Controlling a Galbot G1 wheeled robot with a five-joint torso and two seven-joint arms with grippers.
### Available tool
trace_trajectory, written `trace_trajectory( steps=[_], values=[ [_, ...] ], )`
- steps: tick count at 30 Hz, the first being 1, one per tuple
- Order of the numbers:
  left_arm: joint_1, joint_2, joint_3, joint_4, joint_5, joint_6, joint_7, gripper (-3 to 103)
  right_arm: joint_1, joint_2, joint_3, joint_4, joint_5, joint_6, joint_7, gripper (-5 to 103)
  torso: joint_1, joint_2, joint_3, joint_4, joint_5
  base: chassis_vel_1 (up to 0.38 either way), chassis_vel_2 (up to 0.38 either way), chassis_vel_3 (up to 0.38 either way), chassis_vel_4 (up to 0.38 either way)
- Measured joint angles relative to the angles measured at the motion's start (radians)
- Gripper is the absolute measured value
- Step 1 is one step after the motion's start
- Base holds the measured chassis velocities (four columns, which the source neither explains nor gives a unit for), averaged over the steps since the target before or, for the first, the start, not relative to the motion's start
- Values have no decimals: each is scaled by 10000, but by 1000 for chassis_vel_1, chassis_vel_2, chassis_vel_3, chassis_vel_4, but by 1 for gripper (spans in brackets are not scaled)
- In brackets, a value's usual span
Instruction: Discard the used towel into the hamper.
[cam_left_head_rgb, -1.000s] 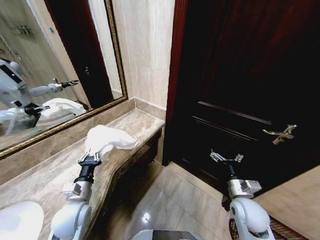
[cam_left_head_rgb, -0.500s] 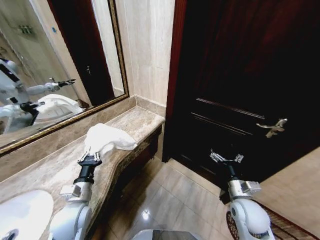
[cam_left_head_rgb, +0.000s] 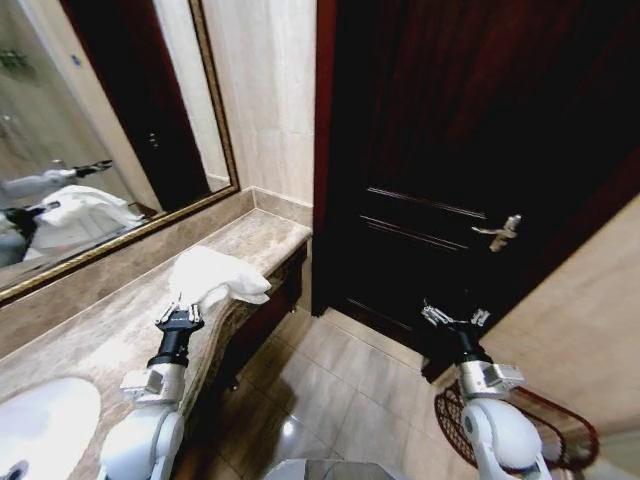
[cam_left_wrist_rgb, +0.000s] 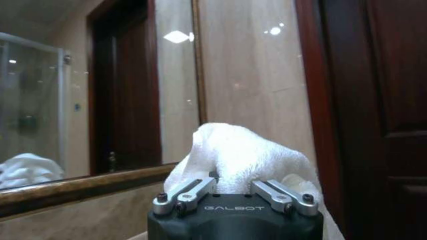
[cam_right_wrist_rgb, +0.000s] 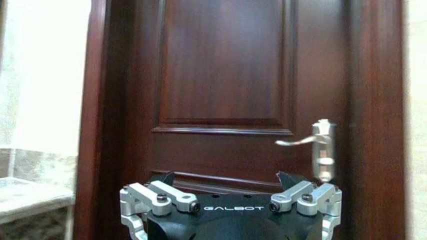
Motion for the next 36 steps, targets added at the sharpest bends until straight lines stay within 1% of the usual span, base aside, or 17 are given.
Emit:
trace_trajectory(
  steps=[17, 25, 32, 33, 35, 36],
  values=[
    [-139, 18, 0, 272, 6, -50, 52, 6, 79, 6, 7, -98, -14, 32, 23, 100, 3, -1, 2, -1, 0, -125, -118, -122, -118],
    [-186, 89, -22, 397, -3, -181, 277, 6, 72, 73, 8, -117, -28, 28, 44, 100, 3, -1, 2, 1, -1, -115, -132, -126, -123],
    [-212, 115, -41, 604, -57, -332, 600, 6, 58, 75, 14, -115, -29, 23, 63, 100, 2, -1, 1, 0, 0, -130, -117, -126, -134],
    [-222, 131, -43, 687, -86, -374, 697, 6, 54, 77, 14, -113, -30, 23, 66, 100, 2, -1, 0, 1, 1, -125, -127, -122, -111],
    [-225, 202, -76, 850, -239, -510, 1080, 6, 48, 81, 13, -103, -33, 12, 70, 100, 2, -1, 0, 1, -2, -128, -120, -128, -131],
    [-225, 202, -76, 850, -239, -510, 1080, 6, 48, 81, 13, -103, -33, 12, 70, 100, 2, -1, 0, 1, -2, -132, -120, -128, -129]
  ],
)
